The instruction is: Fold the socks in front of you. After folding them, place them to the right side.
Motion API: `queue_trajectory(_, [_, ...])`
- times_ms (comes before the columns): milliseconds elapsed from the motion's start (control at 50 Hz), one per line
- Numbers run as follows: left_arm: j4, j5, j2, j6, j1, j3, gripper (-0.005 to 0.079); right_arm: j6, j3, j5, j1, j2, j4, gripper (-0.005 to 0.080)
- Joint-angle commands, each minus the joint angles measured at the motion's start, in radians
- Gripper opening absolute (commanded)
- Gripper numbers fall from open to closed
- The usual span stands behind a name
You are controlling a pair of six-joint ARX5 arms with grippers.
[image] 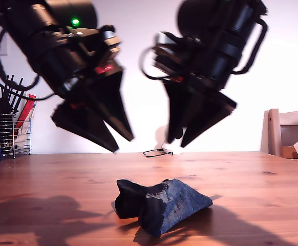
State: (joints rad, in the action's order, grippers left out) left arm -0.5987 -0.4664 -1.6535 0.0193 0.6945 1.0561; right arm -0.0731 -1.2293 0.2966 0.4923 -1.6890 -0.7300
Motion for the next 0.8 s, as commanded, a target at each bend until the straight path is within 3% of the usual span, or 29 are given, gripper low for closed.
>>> queue_trajectory(0, [0.001, 0.016, -0.039, 0.008, 0.02, -0.016, 0.0418, -0.007, 0.011, 0.0, -0.003, -0.023, 0.006, 0.023])
queue_trajectory(220, [0.03, 0.066, -0.074, 0.037, 0.068, -0.016, 0.0422, -0.029, 0.011, 0.009, -0.003, -0.023, 0.008, 0.023])
queue_trajectory(400, [0.071, 0.067, -0.075, 0.088, 0.074, -0.016, 0.0507, -0.031, 0.011, 0.008, -0.003, -0.023, 0.006, 0.023])
queue_trajectory(780, [0.114, 0.076, -0.115, 0.167, 0.13, -0.016, 0.0516, -0.034, 0.011, 0.01, -0.002, -0.023, 0.018, 0.023])
